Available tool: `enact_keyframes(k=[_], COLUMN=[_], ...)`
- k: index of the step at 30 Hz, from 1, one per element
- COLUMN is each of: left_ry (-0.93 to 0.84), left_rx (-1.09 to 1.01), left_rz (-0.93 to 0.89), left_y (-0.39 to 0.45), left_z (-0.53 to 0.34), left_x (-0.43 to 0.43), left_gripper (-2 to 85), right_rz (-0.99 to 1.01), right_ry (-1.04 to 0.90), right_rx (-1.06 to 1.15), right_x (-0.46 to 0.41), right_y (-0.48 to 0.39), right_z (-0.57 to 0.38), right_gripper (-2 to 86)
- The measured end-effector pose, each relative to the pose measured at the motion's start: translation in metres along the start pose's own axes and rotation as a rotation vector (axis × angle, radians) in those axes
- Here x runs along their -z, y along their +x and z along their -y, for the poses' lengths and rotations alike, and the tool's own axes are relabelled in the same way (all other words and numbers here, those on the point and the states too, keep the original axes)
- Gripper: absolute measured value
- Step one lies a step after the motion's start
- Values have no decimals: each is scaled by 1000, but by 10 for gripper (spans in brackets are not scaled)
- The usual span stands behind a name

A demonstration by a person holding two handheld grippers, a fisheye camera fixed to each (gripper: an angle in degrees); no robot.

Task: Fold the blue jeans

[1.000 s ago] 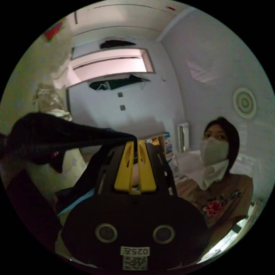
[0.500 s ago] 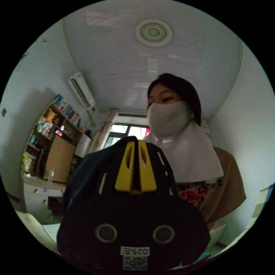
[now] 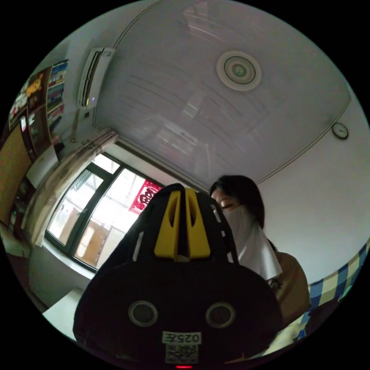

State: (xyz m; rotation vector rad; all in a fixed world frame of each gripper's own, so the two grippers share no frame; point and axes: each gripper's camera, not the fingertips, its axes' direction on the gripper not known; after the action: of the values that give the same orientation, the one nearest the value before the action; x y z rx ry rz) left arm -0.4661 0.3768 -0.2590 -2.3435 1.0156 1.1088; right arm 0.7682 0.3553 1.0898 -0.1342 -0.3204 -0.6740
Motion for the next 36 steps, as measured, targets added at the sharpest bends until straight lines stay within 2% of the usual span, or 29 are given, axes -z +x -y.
enact_keyframes(k=[1,4,8,12,14,16,18,21,23,24,26,28,32,34,36], left_ry=[-17,-91,-205,-249,-225,-164,-120,-125,-173,-225,-303,-409,-675,-896,-920], left_rx=[27,65,54,19,19,6,-7,36,91,134,209,322,487,594,646], left_rz=[-28,-64,-155,-214,-217,-266,-331,-399,-372,-320,-211,-17,337,589,713], left_y=[-20,-67,-117,-180,-211,-246,-268,-302,-318,-327,-335,-336,-324,-332,-342], left_z=[-10,-34,-64,-107,-126,-146,-160,-191,-214,-229,-249,-271,-298,-319,-324], left_x=[-9,-38,-65,-82,-83,-76,-69,-64,-60,-53,-35,-2,25,35,55], left_gripper=[-14,-14,-14,-14,-14,-14,-14,-15,-15,-15,-14,-10,6,-3,-2], right_rz=[-137,-376,-534,-437,-298,-119,-57,175,136,100,-49,-188,1,64,64], right_ry=[25,59,68,-6,19,10,-39,183,260,293,309,367,646,757,750], right_rx=[15,60,81,-32,-177,-419,-516,-645,-609,-564,-512,-459,-459,-363,-277], right_x=[11,31,77,149,184,220,235,264,281,292,308,328,359,367,367], right_y=[-14,-45,-64,-35,-11,21,34,51,56,55,48,34,28,7,-13], right_z=[0,1,4,5,-3,-26,-45,-65,-61,-53,-42,-35,-51,-45,-27], right_gripper=[68,40,67,98,117,151,166,153,101,45,21,5,-5,-6,-7])
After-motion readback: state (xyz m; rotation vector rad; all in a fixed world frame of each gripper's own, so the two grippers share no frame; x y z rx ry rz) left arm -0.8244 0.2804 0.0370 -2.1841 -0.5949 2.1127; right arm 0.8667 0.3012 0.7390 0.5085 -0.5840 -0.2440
